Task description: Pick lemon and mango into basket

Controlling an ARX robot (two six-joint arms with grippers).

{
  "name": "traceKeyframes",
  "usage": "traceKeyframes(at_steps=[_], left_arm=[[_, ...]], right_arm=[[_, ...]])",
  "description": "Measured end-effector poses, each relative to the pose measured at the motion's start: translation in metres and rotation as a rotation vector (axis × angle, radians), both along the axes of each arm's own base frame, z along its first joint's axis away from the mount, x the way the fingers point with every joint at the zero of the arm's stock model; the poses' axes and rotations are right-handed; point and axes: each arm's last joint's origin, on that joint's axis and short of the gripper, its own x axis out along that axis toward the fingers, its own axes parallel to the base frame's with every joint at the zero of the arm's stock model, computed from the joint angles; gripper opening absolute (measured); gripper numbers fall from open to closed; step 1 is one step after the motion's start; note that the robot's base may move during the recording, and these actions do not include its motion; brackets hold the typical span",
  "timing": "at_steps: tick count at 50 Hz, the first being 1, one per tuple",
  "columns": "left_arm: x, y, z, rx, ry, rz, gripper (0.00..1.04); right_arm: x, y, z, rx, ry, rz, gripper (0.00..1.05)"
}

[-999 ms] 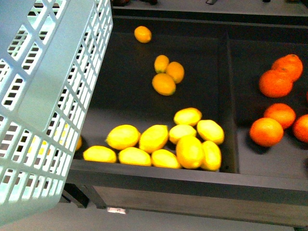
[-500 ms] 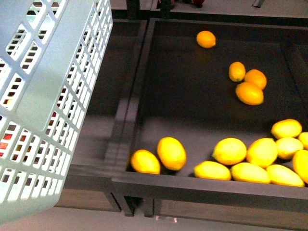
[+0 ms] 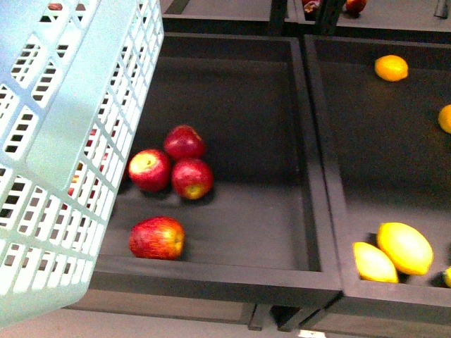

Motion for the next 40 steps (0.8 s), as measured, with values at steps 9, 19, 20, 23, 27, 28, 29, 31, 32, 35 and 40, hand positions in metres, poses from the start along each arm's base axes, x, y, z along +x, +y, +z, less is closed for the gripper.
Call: traceKeyframes(at_steps=[9,19,20,23,27,28,29,31,32,35,40], left_arm=[[0.000,0.000,0.000,0.000,0.000,-0.001,0.06],[0.001,0.001,0.000,0.006,0.001,0.013,0.06],[0.001,0.002,0.000,0.009,0.001,0.024,0.06],[0.001,0.003,0.000,0.041,0.010,0.007,0.06],[0.005,-0.001,0.005,0.150,0.122,-0.173,0.06],[0.008,-0.003,0.006,0.199,0.136,-0.233,0.06],[0.010,-0.004,0.006,0.239,0.137,-0.264,0.06],[0.019,-0.013,0.005,0.332,0.130,-0.368,0.06],[0.021,-0.014,0.005,0.352,0.126,-0.382,0.06],[0.039,-0.030,-0.003,0.453,0.120,-0.480,0.06],[0.071,-0.060,-0.016,0.553,0.121,-0.561,0.06]], right_arm=[[0.000,0.000,0.000,0.000,0.001,0.003,0.96],[0.000,0.000,0.000,0.000,0.002,0.006,0.96],[0.000,0.000,0.000,0.000,0.002,0.008,0.96],[0.000,0.000,0.000,0.000,0.002,0.007,0.96],[0.000,0.000,0.000,0.000,0.002,0.004,0.96],[0.000,0.000,0.000,0.000,0.002,0.002,0.96],[0.000,0.000,0.000,0.000,0.001,0.002,0.96],[0.000,0.000,0.000,0.000,0.001,0.002,0.96],[0.000,0.000,0.000,0.000,0.001,0.003,0.96],[0.000,0.000,0.000,0.000,0.001,0.003,0.96],[0.000,0.000,0.000,0.000,0.001,0.001,0.96]])
